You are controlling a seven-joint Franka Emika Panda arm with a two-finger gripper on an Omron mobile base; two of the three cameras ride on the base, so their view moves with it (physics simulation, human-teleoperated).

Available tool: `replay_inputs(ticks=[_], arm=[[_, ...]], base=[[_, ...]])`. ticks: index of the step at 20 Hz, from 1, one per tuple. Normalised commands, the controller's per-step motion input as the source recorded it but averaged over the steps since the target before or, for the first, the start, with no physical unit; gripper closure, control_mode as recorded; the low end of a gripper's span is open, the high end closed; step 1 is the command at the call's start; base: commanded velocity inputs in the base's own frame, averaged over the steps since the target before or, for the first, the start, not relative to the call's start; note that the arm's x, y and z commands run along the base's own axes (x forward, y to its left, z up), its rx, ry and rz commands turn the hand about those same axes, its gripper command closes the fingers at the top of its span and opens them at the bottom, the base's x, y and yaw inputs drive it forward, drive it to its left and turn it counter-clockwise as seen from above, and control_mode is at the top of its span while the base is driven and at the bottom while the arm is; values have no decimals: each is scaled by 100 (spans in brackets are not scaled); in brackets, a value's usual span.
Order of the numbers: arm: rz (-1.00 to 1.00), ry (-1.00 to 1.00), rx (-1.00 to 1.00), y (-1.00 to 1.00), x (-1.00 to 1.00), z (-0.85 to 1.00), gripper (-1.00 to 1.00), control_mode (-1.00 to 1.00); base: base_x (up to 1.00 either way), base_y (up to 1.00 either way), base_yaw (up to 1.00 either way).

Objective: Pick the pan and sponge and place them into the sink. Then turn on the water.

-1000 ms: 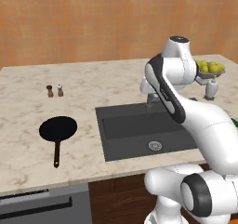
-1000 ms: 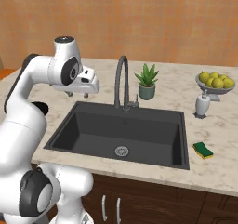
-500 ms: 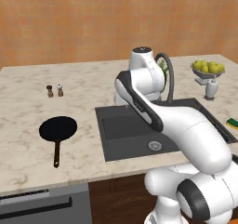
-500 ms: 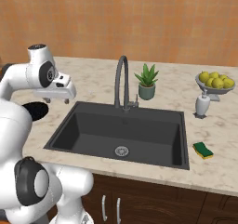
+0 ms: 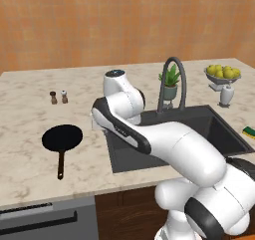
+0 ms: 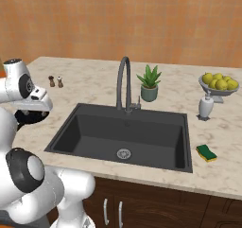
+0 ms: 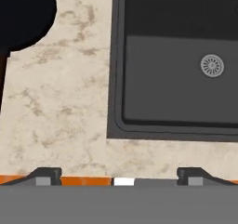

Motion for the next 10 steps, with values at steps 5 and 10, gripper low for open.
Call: replay_inputs(ticks=[5, 10], arm=[[0, 4, 0, 77, 0, -46, -100, -100], [0, 3, 0, 74, 0, -43, -100, -100]], base=[[0, 0, 0], [0, 0, 0]])
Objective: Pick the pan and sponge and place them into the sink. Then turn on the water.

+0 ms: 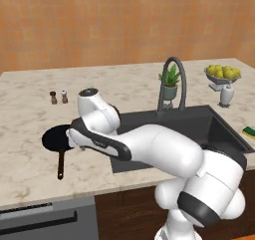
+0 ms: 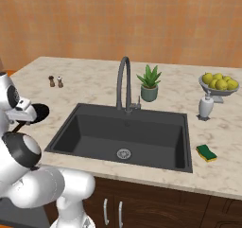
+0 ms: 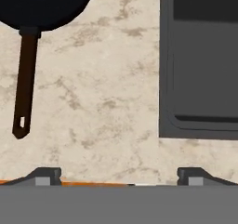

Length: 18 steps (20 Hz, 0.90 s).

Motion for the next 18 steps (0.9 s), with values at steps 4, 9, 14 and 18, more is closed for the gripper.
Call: replay_inputs(ticks=[4, 9, 14, 18], arm=[[0, -2, -4, 41, 0, -21, -100, -100], [0, 1, 0, 38, 15, -33, -100, -100], [0, 1, 0, 52, 25, -19, -100, -100], [0, 0, 0, 24, 7, -12, -100, -100]], base=[[0, 0, 0], [0, 0, 0], [0, 0, 0], [0, 0, 0]])
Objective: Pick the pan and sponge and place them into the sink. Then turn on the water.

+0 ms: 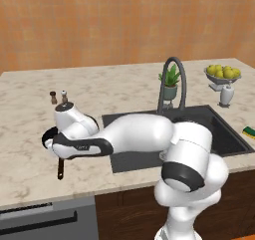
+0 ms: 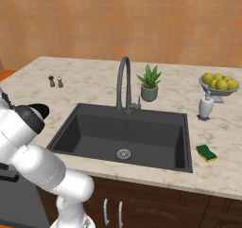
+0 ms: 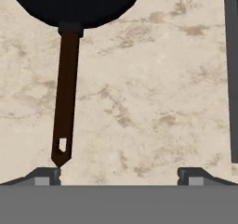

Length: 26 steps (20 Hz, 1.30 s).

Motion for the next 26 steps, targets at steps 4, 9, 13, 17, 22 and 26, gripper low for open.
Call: replay_inputs(ticks=[4, 9, 13, 17, 22, 26], arm=[[0, 0, 0, 22, 29, -24, -100, -100], [0, 2, 0, 38, 45, -48, -100, -100], [0, 3, 0, 31, 29, -27, -100, -100], [0, 1, 0, 33, 6, 0, -100, -100], [0, 1, 0, 23, 3, -2, -100, -100], [0, 3, 0, 9, 2, -37, -100, -100]], base=[[0, 0, 0], [0, 0, 0], [0, 0, 0], [0, 0, 0], [0, 0, 0], [0, 0, 0]])
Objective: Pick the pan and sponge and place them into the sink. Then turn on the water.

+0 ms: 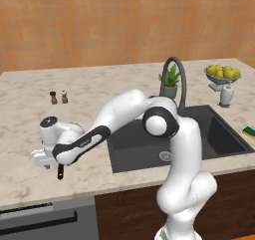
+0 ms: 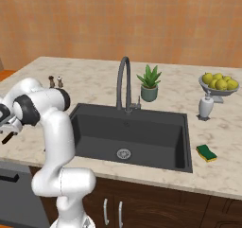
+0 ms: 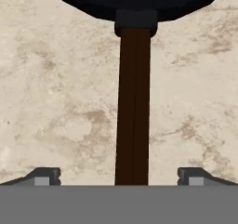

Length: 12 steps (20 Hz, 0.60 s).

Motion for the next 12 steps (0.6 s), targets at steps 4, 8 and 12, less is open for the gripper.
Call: replay_inputs(ticks=[4, 8, 12], arm=[[0, 1, 0, 0, 0, -46, -100, -100], [0, 0, 0, 0, -3, -9, -100, -100], [0, 0, 0, 0, 0, 0, -100, -100]], base=[[0, 0, 0], [0, 0, 0], [0, 0, 0]])
